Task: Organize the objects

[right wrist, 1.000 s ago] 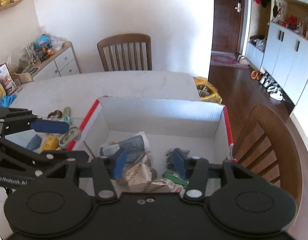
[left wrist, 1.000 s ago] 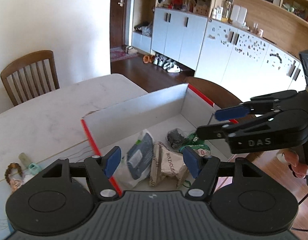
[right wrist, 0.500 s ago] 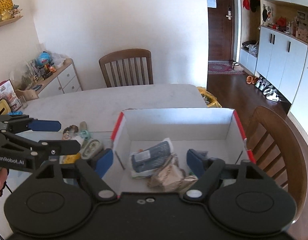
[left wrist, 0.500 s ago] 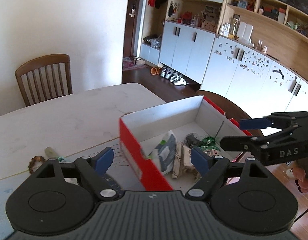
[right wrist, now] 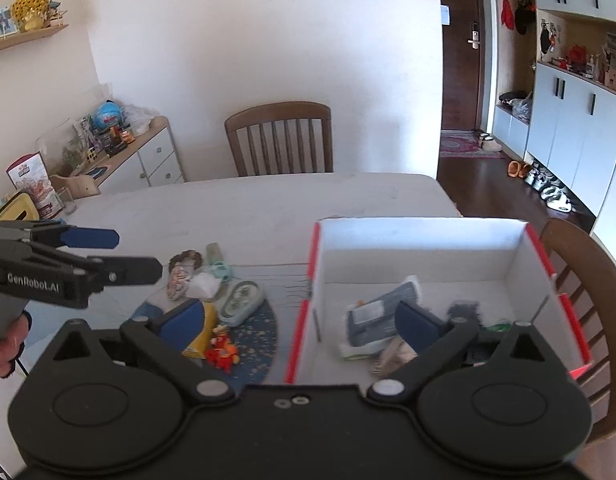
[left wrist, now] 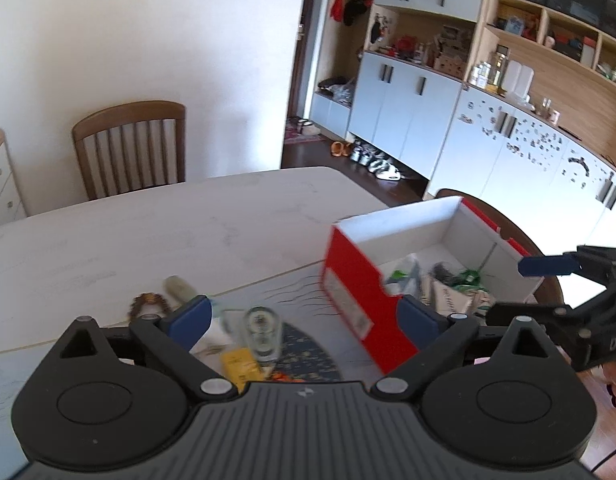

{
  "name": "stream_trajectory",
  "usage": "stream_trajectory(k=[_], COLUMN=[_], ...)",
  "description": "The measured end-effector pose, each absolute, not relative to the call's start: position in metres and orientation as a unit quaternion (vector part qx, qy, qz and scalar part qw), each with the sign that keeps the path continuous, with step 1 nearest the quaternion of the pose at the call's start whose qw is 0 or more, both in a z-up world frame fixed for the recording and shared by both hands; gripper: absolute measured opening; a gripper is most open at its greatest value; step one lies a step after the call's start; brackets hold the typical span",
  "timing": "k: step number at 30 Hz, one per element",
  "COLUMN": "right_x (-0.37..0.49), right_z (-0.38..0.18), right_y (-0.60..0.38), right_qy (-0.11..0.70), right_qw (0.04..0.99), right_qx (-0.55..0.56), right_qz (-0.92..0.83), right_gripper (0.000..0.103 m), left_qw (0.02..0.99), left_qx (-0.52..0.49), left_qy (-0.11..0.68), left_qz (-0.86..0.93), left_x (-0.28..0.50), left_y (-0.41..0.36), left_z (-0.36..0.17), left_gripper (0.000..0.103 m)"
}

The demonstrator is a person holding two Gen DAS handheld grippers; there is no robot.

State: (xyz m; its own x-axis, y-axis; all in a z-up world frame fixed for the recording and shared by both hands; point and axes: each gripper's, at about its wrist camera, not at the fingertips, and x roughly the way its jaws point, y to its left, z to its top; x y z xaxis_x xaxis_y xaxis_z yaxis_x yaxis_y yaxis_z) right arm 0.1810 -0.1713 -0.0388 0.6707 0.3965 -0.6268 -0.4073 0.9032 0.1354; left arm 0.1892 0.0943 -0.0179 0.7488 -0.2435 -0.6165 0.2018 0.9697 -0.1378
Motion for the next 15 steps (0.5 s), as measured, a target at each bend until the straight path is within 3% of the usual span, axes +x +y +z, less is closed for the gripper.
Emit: stream_trajectory(k=[15], right_x=[0.177], right_z=[-0.077], right_y=[-0.096], right_qy=[0.374], right_qw=[0.897], right_qx=[-0.034], right_qz=[0.234], right_gripper=[0.101], left_qw=[0.939], left_qx=[-0.016], left_qy=[0.337], left_qz=[-0.072], left_x=[0.197], left_y=[0.175], left_z=[-0.065], left_gripper=[0.103])
